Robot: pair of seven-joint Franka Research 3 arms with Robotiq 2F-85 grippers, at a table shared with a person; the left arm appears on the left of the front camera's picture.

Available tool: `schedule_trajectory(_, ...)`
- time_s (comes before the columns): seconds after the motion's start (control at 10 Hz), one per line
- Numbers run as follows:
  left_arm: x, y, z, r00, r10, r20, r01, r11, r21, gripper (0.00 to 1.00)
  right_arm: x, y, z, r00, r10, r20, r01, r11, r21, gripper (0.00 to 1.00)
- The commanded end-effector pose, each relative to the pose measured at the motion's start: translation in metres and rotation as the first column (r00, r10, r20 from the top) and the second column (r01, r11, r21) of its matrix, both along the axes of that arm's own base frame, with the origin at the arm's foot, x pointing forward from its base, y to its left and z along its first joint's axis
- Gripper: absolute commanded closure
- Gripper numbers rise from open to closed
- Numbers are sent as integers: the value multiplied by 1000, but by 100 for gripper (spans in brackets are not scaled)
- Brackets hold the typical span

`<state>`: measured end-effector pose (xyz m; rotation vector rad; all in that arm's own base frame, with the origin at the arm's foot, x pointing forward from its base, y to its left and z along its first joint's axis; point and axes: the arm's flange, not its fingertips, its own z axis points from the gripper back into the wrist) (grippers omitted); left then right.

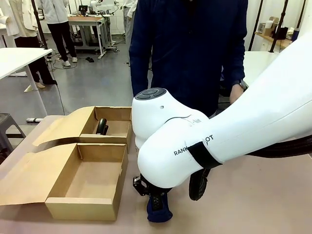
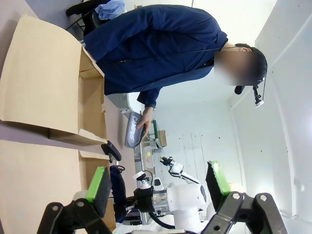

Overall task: Place items inside the box.
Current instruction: Pick up a Pencil pouch or Stapler and place it inside the Mailer Box closest to the robot.

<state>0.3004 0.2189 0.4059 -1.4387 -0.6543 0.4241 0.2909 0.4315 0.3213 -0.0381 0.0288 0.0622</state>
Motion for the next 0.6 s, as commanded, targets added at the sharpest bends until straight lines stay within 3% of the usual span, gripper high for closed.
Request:
schedule_trajectory(0.0,-2,-1,1,1000,-4,26,4,1000,4,0,-3,0,6,1000,-18,10,18,1000,-4,100)
schedule_trajectory(0.3,-2,-1,1,1000,-4,26,4,1000,4,0,-18,-1,54,999,-38,-32,40,998,53,100)
schedule_trajectory(0.5,-2,-1,1,1000,-4,26,4,1000,4,0,-41,-4,97,991,-34,-130,49,993,110,100)
